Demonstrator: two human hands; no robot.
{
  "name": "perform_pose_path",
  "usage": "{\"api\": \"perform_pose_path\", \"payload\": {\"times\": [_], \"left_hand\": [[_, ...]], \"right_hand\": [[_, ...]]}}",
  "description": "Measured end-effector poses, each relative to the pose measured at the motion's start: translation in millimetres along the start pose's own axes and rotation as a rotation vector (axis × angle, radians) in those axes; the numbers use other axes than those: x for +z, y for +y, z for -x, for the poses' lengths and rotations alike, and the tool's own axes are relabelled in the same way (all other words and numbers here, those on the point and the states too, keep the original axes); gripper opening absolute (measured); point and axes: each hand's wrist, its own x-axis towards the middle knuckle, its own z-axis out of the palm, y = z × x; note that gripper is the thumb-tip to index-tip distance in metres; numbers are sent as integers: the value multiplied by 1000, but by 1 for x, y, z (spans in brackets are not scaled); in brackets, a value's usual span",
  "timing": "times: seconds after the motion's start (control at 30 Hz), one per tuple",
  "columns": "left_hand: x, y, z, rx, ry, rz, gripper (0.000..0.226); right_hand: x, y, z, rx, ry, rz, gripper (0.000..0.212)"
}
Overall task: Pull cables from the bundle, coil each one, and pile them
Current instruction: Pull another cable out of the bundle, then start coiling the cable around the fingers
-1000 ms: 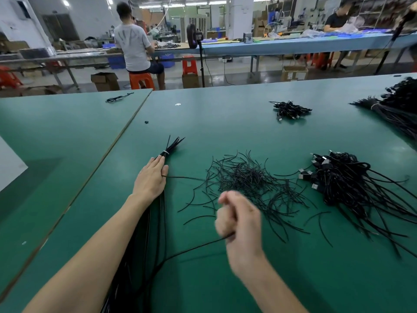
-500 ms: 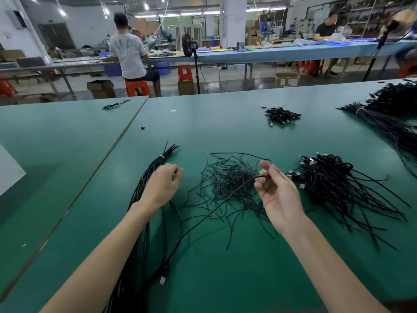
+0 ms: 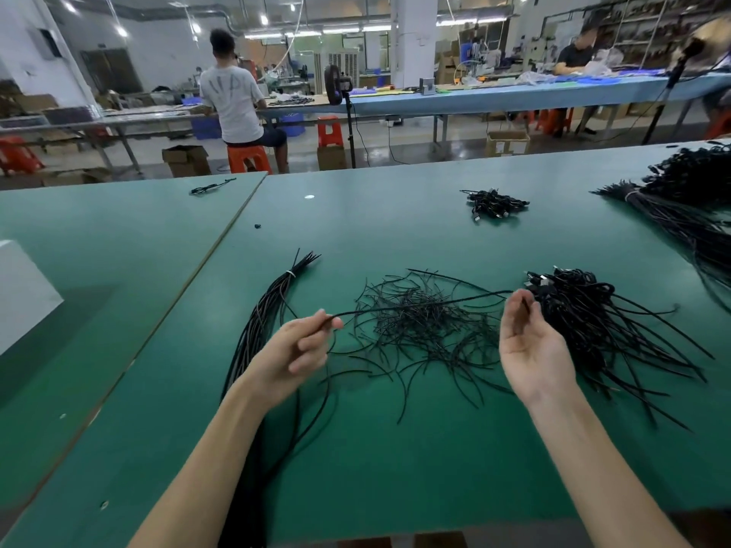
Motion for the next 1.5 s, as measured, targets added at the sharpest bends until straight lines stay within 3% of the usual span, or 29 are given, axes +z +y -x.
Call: {"api": "perform_pose_path", "payload": {"times": [0.3,0.37,0.43,0.57,0.67,0.87,1.0,1.2,1.33,1.5], "left_hand": [[-9,-4,1,125,355,418,32],[-8,-4,1,138,343,468,39],[-6,-6,0,165,319,488,22],[1,-6,-1,182,285,402,29],[4,-3,-1,182,265,571,30],[4,-4,8,39,-42,861,48],[3,-8,8,-4,-200,754,58],[1,-8,9,-10,-249,634,65],[-2,-8,7,18,-43,642,58],[5,-5,6,61,-89,700,53]], "right_hand": [[-31,17,17,76,-48,338,16],[-32,20,17,56,-68,439,19],[-32,23,17,31,-73,581,22],[-31,30,23,-30,-157,937,22],[-29,35,28,-51,-196,1059,21],[-28,36,30,-69,-194,1077,22],[-30,36,27,-71,-158,1015,21],[-32,35,23,-75,-128,927,21],[-32,35,21,-72,-132,890,20],[-36,37,19,-74,-138,915,17]]}}
